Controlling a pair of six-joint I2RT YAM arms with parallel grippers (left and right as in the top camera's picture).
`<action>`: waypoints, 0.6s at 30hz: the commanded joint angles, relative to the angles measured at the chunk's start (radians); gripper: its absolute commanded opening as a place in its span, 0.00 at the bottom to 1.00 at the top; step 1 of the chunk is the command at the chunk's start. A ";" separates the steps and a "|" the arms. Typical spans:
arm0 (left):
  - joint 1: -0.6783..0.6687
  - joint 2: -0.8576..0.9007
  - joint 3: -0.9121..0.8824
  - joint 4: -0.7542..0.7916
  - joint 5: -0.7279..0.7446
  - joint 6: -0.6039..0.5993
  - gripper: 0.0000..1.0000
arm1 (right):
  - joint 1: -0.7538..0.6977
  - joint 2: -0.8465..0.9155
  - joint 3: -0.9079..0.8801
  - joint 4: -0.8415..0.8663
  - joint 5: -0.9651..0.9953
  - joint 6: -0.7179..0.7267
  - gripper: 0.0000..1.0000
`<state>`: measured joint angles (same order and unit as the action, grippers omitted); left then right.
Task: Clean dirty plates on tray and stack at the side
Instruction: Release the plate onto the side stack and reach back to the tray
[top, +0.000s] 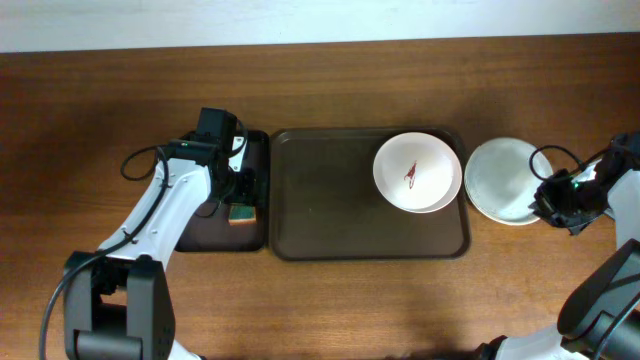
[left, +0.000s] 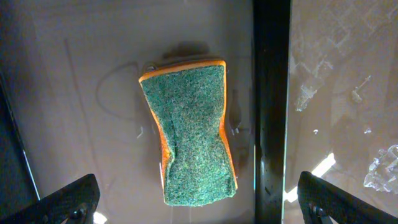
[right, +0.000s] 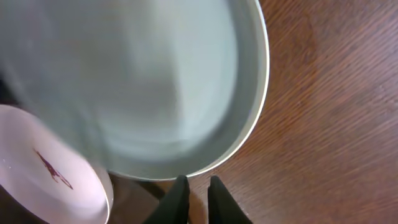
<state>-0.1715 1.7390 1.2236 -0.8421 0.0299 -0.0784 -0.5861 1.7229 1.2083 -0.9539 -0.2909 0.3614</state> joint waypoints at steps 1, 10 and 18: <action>0.004 -0.023 0.015 0.000 0.011 0.000 0.99 | 0.004 -0.015 -0.002 -0.003 -0.021 -0.010 0.17; 0.004 -0.023 0.015 0.003 0.011 0.000 1.00 | 0.150 -0.015 -0.002 0.017 -0.167 -0.203 0.22; 0.004 -0.023 0.015 0.002 0.011 0.000 0.99 | 0.386 -0.015 -0.046 0.031 0.034 -0.119 0.52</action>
<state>-0.1715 1.7390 1.2236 -0.8413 0.0299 -0.0780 -0.2649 1.7229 1.1927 -0.9222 -0.3698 0.1875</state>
